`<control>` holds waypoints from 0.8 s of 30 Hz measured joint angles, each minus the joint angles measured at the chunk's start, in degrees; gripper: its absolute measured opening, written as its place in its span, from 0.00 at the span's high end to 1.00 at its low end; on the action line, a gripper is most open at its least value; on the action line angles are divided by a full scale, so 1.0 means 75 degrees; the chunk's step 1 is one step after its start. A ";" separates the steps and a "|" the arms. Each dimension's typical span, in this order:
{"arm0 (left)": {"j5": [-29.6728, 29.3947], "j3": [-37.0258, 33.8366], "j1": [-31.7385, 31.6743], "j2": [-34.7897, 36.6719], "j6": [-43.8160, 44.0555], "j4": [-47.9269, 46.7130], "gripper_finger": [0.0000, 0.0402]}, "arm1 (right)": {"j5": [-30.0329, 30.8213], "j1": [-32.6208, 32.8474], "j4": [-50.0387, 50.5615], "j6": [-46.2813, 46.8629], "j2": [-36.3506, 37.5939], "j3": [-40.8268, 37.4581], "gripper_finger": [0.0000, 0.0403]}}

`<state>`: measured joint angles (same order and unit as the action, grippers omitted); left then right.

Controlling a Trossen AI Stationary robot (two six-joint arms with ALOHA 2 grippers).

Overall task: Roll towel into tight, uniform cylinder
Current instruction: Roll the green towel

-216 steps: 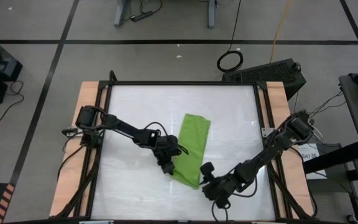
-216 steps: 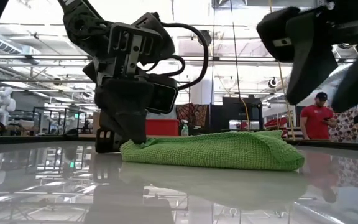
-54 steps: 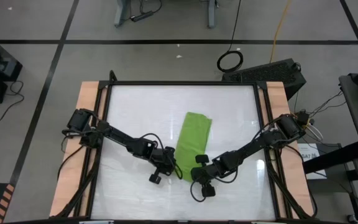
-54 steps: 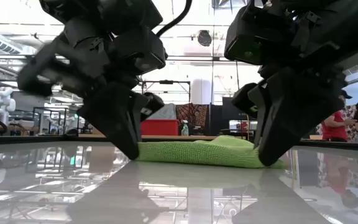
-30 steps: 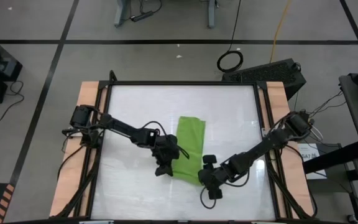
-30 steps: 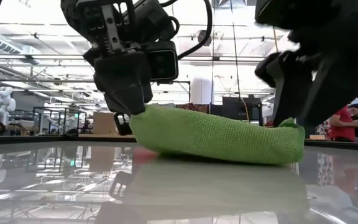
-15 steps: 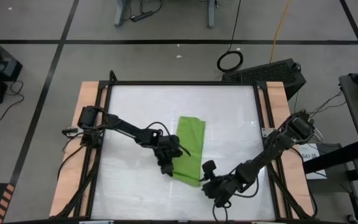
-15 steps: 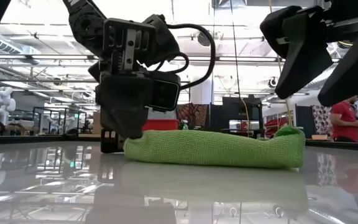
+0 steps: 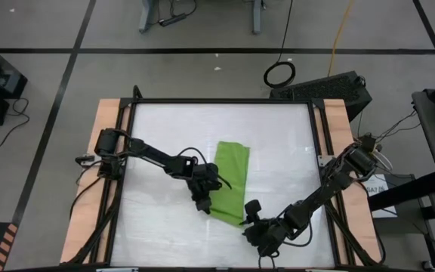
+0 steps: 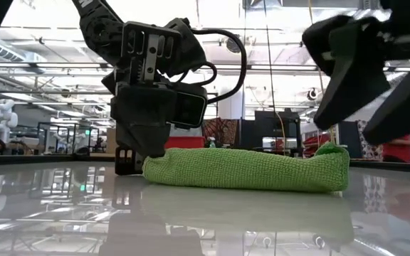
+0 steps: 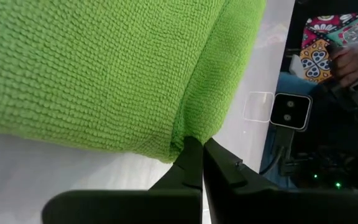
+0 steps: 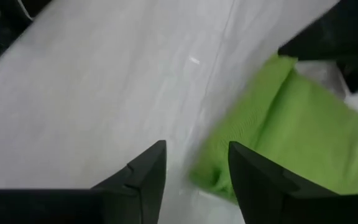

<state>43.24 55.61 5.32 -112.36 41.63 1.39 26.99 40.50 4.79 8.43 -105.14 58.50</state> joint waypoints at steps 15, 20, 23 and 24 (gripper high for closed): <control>-0.0033 -0.0018 -0.0017 -0.0012 0.0207 -0.0032 1.00 | 0.0028 -0.0012 0.0063 0.0439 -0.0691 0.0008 0.59; -0.0035 -0.0020 -0.0010 -0.0015 0.0179 -0.0037 1.00 | 0.0264 -0.0086 0.0085 0.0839 -0.0736 0.0012 0.62; -0.0041 -0.0020 0.0024 -0.0015 0.0133 -0.0038 1.00 | 0.0289 -0.0212 0.0101 0.0877 -0.0741 0.0012 0.66; -0.0043 -0.0022 0.0033 -0.0015 0.0131 -0.0038 1.00 | 0.0205 -0.0263 0.0110 0.0945 -0.0743 0.0012 0.68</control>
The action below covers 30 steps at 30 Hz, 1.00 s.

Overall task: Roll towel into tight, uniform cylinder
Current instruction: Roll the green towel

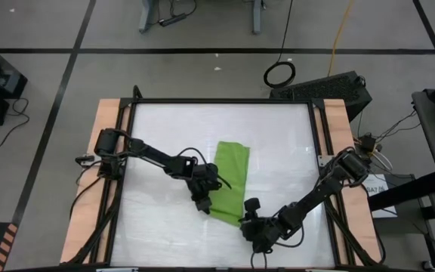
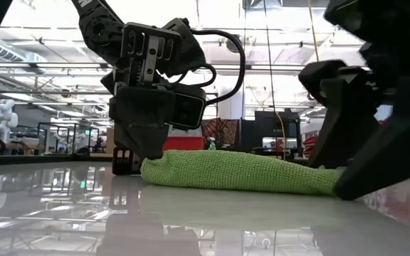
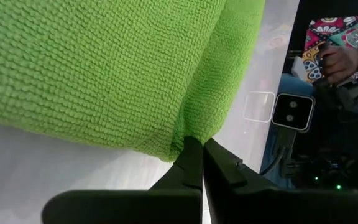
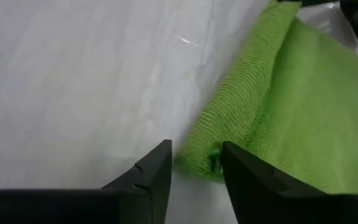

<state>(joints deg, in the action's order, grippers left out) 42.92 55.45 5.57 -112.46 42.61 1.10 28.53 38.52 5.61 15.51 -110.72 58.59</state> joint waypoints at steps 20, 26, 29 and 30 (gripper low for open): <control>-0.0053 -0.0002 0.0599 0.0114 -0.0791 -0.0103 0.97 | -0.1965 -0.0859 0.0084 0.2329 0.0111 0.0003 0.99; -0.0169 0.0001 0.0675 0.0114 -0.1235 -0.0518 0.97 | -0.3376 -0.1129 -0.0233 0.2839 0.0105 0.0008 0.99; -0.0323 0.0004 0.0698 0.0119 -0.1551 -0.0775 0.97 | -0.3675 -0.1231 -0.0189 0.3044 0.0189 0.0002 1.00; -0.0357 0.0004 0.0707 0.0122 -0.1614 -0.0822 0.97 | -0.3725 -0.1256 -0.0184 0.3105 0.0208 -0.0002 1.00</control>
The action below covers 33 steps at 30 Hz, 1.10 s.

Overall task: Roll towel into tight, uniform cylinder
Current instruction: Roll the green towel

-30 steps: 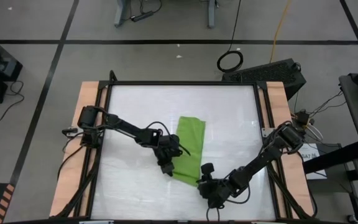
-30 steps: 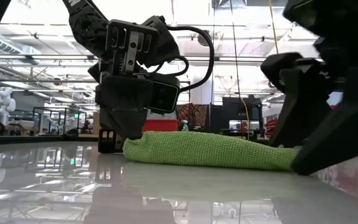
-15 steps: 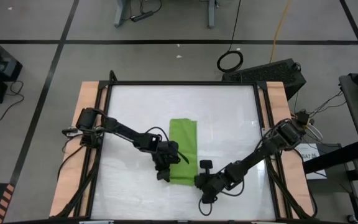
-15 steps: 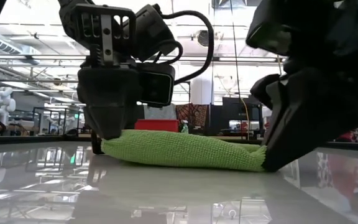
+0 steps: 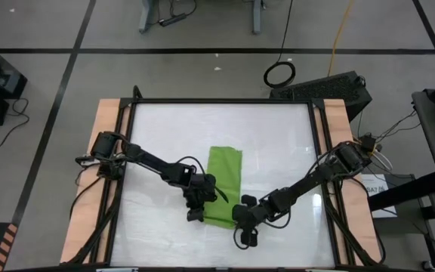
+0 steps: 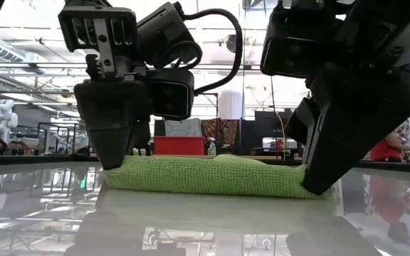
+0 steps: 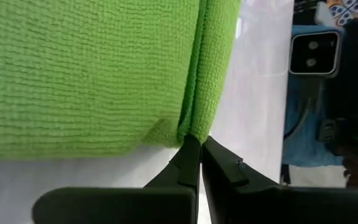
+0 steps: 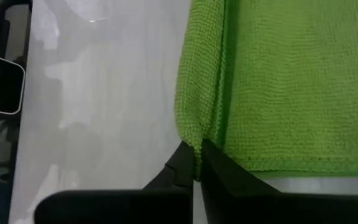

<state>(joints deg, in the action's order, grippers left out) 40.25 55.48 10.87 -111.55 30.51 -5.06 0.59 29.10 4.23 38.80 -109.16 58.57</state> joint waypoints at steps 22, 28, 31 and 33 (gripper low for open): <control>-0.2681 -0.0026 0.0790 0.1625 -0.2953 -0.0202 0.64 | -0.1947 -0.0552 0.0075 0.1346 0.0270 -0.0030 1.00; -0.3612 -0.0017 0.1517 0.1656 -0.3953 0.0517 0.64 | -0.1952 -0.0641 0.0051 0.1437 0.0273 -0.0023 1.00; -0.3905 -0.0012 0.1657 0.1529 -0.3974 0.0612 0.64 | -0.1932 -0.0650 0.0054 0.1457 0.0312 -0.0019 1.00; -0.3969 -0.0012 0.1676 0.1428 -0.3970 0.0609 0.64 | -0.1927 -0.0651 0.0023 0.1457 0.0329 -0.0012 1.00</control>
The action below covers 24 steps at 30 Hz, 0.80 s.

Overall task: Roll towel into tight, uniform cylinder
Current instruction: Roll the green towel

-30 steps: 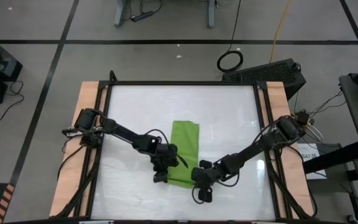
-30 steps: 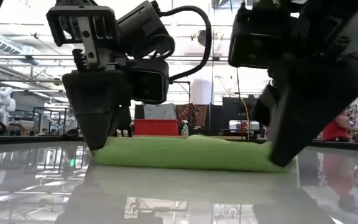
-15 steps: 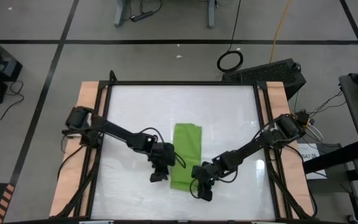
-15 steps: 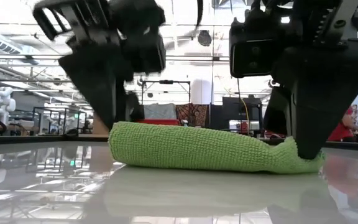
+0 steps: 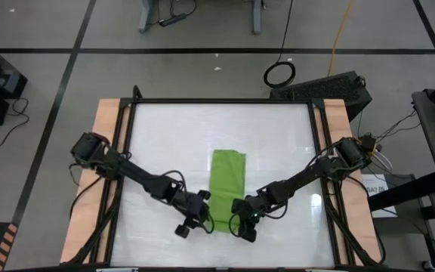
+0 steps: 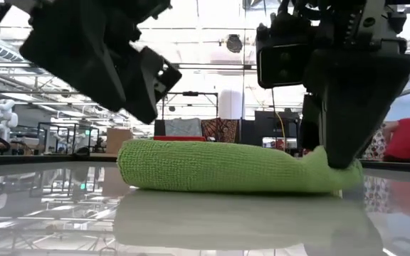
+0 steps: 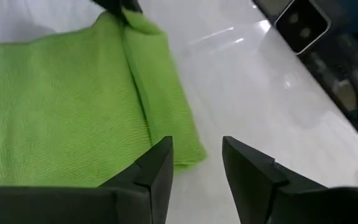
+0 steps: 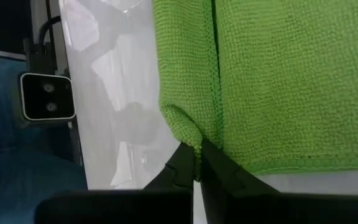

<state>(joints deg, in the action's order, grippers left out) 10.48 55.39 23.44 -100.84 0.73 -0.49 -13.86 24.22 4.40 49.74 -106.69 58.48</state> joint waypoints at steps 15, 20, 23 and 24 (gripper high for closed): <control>0.0460 0.0002 -0.0016 -0.0925 0.0487 0.0649 0.68 | 0.0817 0.0095 0.0016 0.0090 0.0464 0.0005 1.00; 0.0777 0.0012 -0.0131 -0.1111 0.0736 0.0667 0.84 | 0.1925 0.0296 0.0144 0.0018 0.0813 0.0008 1.00; 0.0862 0.0015 -0.0136 -0.1141 0.0803 0.0659 0.95 | 0.2489 0.0467 0.0162 0.0073 0.0871 0.0010 1.00; 0.0882 0.0015 -0.0129 -0.1144 0.0791 0.0661 0.97 | 0.2638 0.0539 0.0167 0.0134 0.0873 0.0011 1.00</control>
<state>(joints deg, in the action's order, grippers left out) 17.09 55.51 22.48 -109.42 6.67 4.46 5.92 28.26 5.66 50.74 -100.14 58.57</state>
